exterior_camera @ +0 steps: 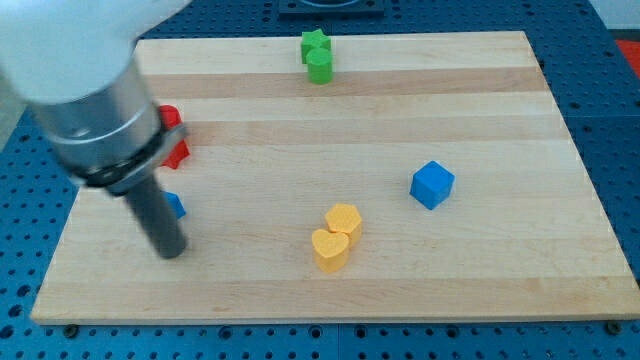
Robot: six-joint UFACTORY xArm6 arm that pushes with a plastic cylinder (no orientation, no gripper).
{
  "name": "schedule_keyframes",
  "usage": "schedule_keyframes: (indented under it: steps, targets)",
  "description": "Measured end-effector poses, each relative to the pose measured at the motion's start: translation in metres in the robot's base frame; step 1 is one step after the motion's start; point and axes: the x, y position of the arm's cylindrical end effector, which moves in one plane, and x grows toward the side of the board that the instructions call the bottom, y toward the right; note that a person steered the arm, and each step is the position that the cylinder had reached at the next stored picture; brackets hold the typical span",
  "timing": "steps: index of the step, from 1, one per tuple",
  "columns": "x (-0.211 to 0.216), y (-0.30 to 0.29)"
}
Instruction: Push the blue triangle to the center
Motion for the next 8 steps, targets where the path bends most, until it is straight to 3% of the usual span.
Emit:
schedule_keyframes:
  steps: [1,2,4,6,8]
  targets:
    - [-0.029,-0.055]
    - [-0.051,-0.031]
    - [-0.039,0.070]
    - [-0.063,0.104]
    - [-0.122,0.093]
